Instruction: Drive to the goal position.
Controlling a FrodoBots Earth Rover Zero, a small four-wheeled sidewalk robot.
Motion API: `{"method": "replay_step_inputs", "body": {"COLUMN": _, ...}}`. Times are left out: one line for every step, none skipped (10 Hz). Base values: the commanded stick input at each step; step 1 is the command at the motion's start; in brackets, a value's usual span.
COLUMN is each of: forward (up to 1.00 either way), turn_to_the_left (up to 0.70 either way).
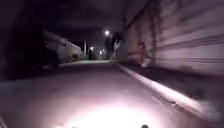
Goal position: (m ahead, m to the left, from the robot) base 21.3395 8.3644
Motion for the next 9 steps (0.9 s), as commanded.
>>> {"method": "replay_step_inputs", "body": {"forward": 0.7, "turn_to_the_left": 0.0}}
{"method": "replay_step_inputs", "body": {"forward": 0.7, "turn_to_the_left": 0.0}}
{"method": "replay_step_inputs", "body": {"forward": 0.7, "turn_to_the_left": 0.0}}
{"method": "replay_step_inputs", "body": {"forward": 0.7, "turn_to_the_left": 0.0}}
{"method": "replay_step_inputs", "body": {"forward": 0.7, "turn_to_the_left": 0.0}}
{"method": "replay_step_inputs", "body": {"forward": 0.7, "turn_to_the_left": 0.0}}
{"method": "replay_step_inputs", "body": {"forward": 0.7, "turn_to_the_left": 0.0}}
{"method": "replay_step_inputs", "body": {"forward": 0.7, "turn_to_the_left": 0.0}}
{"method": "replay_step_inputs", "body": {"forward": 0.7, "turn_to_the_left": 0.0}}
